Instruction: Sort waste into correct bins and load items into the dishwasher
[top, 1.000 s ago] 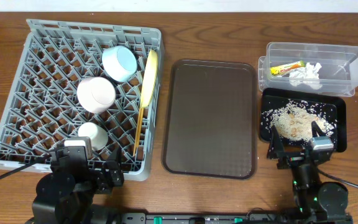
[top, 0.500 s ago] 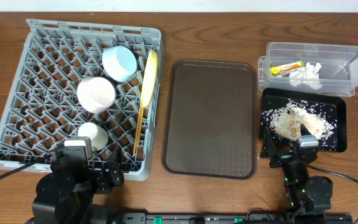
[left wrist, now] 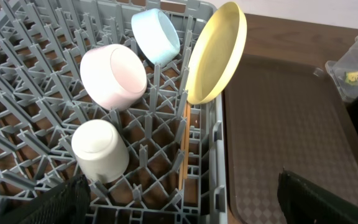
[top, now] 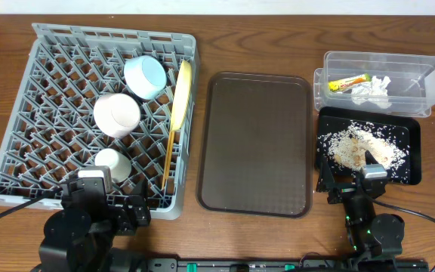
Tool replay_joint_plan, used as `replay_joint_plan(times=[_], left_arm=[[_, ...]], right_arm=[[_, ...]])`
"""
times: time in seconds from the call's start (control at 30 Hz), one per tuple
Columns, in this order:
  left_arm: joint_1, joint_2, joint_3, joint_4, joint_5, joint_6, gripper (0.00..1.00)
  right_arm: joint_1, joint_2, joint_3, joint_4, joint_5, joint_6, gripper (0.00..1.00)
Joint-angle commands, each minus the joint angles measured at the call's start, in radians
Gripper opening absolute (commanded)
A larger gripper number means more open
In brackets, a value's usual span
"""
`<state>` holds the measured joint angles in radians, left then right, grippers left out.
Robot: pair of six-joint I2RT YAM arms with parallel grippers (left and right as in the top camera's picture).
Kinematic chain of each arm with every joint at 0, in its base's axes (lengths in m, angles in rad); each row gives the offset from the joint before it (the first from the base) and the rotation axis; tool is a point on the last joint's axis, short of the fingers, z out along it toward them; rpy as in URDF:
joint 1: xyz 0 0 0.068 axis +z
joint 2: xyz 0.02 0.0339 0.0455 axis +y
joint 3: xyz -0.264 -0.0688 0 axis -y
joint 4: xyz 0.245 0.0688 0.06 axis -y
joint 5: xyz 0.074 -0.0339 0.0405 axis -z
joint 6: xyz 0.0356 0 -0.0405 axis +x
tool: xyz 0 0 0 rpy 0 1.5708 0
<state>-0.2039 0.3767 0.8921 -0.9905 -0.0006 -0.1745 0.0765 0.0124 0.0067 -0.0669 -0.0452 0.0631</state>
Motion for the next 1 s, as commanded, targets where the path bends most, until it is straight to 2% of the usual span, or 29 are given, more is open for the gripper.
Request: replay_joint_plan(times=[0.0, 0.3, 0.43, 0.53, 0.73, 0.97], left_arm=[[0.002, -0.003, 0.0, 0.0, -0.008, 0.021, 0.96], [0.003, -0.008, -0.001, -0.011, -0.015, 0.026, 0.96], [0.07, -0.051, -0.071, 0.012, -0.014, 0.027, 0.96], [0.143, -0.155, -0.244, 0.152, 0.032, 0.027, 0.96], [0.164, -0.312, -0.525, 0.433, 0.061, -0.011, 0.96], [0.164, -0.356, -0.74, 0.795, 0.06, -0.029, 0.96]], right_arm=[[0.009, -0.003, -0.001, -0.005, 0.004, -0.008, 0.99], [0.009, -0.003, -0.001, -0.005, 0.004, -0.008, 0.99], [0.009, -0.003, -0.001, -0.005, 0.004, -0.008, 0.99], [0.009, -0.003, -0.001, -0.005, 0.004, -0.008, 0.99], [0.009, -0.003, -0.001, -0.005, 0.004, -0.008, 0.99], [0.009, -0.003, -0.001, -0.005, 0.004, -0.008, 0.99]])
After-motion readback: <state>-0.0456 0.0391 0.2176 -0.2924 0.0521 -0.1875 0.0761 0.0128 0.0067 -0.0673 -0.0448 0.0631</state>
